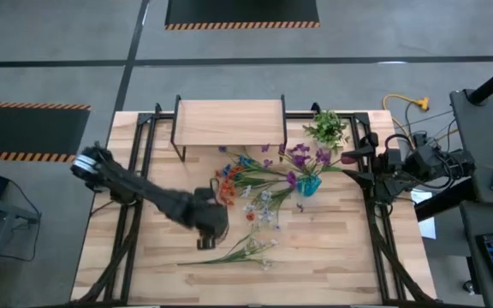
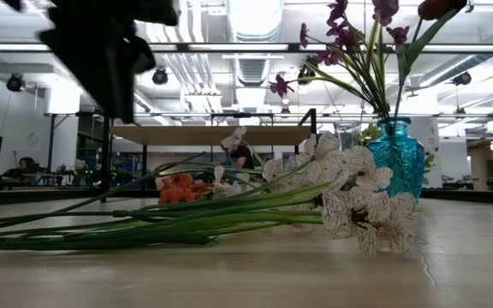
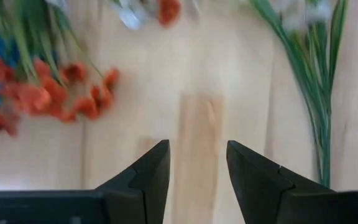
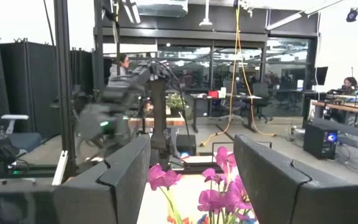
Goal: Pick and place flowers into a vace then onto a shelf
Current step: Put the bottom white flowers into the transparent flower vase
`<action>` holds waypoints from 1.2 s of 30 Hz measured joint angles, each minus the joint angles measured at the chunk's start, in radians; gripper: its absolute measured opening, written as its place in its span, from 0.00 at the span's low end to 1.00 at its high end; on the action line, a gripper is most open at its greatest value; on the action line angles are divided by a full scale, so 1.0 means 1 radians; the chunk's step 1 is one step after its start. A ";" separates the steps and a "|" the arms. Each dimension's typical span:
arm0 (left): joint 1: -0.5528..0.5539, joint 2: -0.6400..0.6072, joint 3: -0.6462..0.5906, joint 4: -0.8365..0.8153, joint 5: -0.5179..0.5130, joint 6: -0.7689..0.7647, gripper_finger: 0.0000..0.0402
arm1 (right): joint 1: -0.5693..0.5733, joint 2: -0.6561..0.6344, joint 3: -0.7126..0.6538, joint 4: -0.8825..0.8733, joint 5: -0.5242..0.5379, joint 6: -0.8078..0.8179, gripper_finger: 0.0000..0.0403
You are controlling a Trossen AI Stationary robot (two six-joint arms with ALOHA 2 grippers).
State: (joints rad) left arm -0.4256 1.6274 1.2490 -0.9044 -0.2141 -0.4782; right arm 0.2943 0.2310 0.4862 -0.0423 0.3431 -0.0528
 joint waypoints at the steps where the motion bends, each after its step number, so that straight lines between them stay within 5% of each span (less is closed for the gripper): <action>1: -0.021 0.029 0.031 -0.036 -0.003 -0.027 0.36 | 0.000 0.000 0.000 0.000 0.000 0.004 0.56; 18: -0.230 0.361 0.447 -0.292 -0.026 -0.296 0.36 | 0.000 -0.002 0.000 0.013 -0.004 0.047 0.56; 36: -0.237 0.515 0.457 -0.255 0.049 -0.370 0.36 | 0.000 -0.002 0.000 0.023 -0.005 0.051 0.56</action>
State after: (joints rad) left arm -0.6628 2.1424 1.7058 -1.1598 -0.1646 -0.8482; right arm 0.2943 0.2291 0.4862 -0.0189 0.3386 -0.0017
